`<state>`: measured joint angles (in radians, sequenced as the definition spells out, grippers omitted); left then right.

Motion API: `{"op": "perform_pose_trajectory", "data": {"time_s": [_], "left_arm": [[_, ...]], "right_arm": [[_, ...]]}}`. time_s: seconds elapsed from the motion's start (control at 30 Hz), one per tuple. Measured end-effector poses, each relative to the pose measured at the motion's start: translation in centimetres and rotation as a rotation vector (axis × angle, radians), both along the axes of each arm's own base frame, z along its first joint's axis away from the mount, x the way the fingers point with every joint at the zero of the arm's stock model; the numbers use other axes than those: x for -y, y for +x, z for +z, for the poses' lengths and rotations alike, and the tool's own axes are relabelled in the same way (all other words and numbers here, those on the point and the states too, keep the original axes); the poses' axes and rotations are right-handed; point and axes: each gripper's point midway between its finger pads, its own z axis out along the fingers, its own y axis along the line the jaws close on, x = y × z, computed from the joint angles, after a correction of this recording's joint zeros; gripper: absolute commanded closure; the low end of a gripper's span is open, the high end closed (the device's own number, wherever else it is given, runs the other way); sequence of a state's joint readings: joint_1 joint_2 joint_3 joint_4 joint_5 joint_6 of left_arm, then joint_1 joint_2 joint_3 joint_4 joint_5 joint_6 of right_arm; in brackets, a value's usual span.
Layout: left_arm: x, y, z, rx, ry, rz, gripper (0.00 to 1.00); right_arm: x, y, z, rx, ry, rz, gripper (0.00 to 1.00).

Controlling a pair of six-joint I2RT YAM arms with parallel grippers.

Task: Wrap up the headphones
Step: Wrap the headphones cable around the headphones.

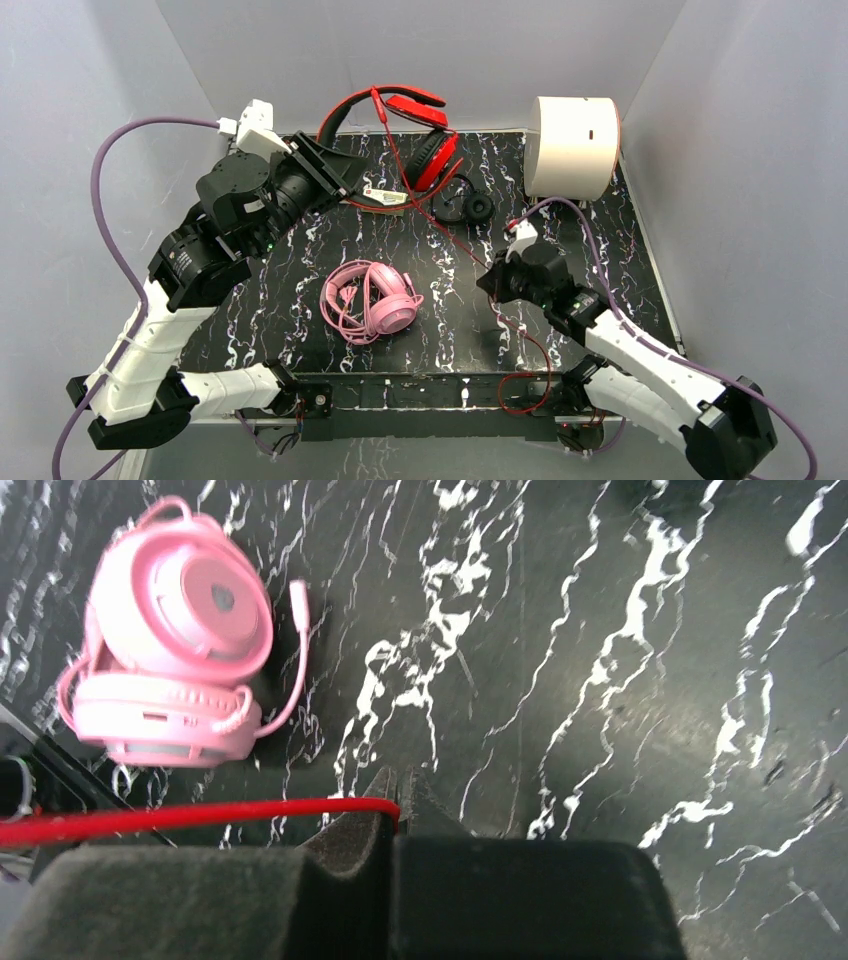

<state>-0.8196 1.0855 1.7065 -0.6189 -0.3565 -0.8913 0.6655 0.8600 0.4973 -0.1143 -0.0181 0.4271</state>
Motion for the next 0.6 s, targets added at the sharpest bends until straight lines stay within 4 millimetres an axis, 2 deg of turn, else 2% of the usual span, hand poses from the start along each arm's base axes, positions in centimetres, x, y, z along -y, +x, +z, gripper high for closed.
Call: {"op": "perform_pose_trajectory", "data": {"time_s": [0.1,0.17,0.37,0.43,0.5,0.6], "left_arm": [[1.2,-1.2,-0.8,-0.024,0.023,-0.102,1.0],[2.6,-2.5,-1.1,-0.034,0.03,-0.209,1.0],[9.0,-6.4,-1.9,-0.065,-0.008,-0.635,1.0],[10.9,-7.2,-3.6,-0.105,0.001,-0.751,1.0],[11.8,-7.5,-5.8,-0.151,0.047,-0.821,1.0],[11.5,-7.2,-9.6,-0.218,0.174,-0.827,1.0]], "right_arm": [[0.9,2.0,0.8,0.003,0.038,-0.002,1.0],[0.7,3.3,1.9,0.015,0.059,0.037,1.0],[-3.4,7.1,6.3,0.066,0.136,0.264,1.0],[-3.9,8.5,7.2,0.075,0.145,0.286,1.0],[-3.5,10.4,8.1,0.06,0.159,0.274,1.0],[-0.7,13.7,10.3,0.058,0.19,0.214,1.0]]}}
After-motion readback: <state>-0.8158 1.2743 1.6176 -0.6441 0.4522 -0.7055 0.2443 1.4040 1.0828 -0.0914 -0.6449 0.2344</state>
